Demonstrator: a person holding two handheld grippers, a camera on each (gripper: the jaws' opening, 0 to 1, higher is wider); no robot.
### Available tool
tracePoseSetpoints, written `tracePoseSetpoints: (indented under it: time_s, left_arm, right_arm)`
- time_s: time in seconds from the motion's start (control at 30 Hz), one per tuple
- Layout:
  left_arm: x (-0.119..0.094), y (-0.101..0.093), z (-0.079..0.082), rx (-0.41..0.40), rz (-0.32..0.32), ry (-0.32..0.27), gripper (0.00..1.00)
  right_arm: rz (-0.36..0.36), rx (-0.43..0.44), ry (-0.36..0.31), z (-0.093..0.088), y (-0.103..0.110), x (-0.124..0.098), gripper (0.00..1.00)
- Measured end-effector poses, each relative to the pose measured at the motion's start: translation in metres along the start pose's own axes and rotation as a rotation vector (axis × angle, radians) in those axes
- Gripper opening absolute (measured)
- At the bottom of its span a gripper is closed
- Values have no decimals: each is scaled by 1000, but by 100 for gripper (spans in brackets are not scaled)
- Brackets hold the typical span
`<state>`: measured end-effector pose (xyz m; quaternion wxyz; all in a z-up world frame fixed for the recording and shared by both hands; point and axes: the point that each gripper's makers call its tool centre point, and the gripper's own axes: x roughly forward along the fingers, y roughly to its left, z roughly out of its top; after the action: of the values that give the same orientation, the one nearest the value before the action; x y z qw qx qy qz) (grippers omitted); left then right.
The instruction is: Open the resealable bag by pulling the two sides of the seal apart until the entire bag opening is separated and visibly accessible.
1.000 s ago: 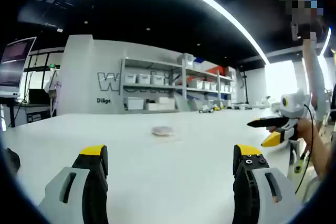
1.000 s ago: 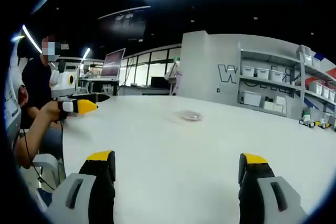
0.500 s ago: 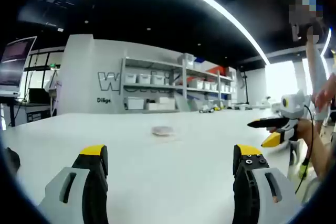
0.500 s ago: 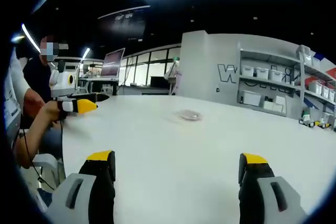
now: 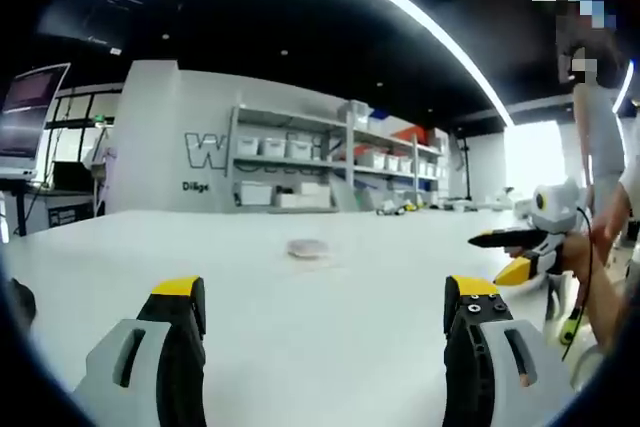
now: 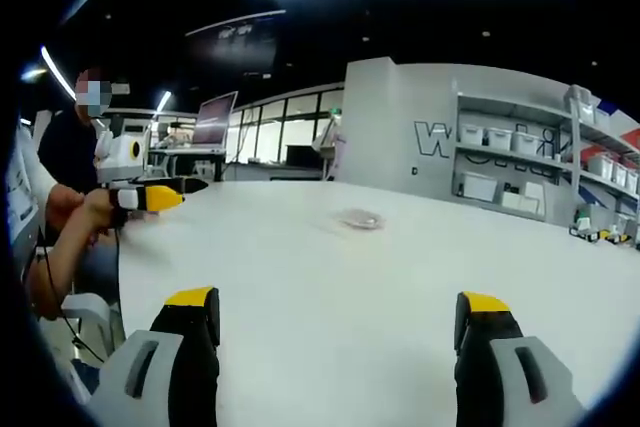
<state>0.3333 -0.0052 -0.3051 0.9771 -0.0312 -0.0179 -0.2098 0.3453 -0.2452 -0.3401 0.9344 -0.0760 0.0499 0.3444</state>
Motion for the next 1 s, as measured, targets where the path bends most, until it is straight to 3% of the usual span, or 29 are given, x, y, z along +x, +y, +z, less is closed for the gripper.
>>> tracePoseSetpoints:
  time_s: [0.13, 0.33, 0.57, 0.87, 1.0]
  left_arm:
    - [-2, 0, 2, 65, 16, 44, 99]
    - [-9, -6, 31, 114, 14, 2, 98]
    - [-15, 8, 36, 164, 56, 45, 97]
    - [-16, 3, 47, 161, 33, 29, 97]
    - [-14, 4, 49, 142, 20, 15, 97]
  right_arm:
    - [-1, 3, -2, 0, 0, 0, 99]
    - [2, -13, 55, -3, 1, -3, 99]
    - [-33, -75, 67, 22, -6, -18, 100]
    - [-23, -122, 32, 54, -2, -26, 100]
    - [-13, -124, 21, 60, -3, -25, 100]
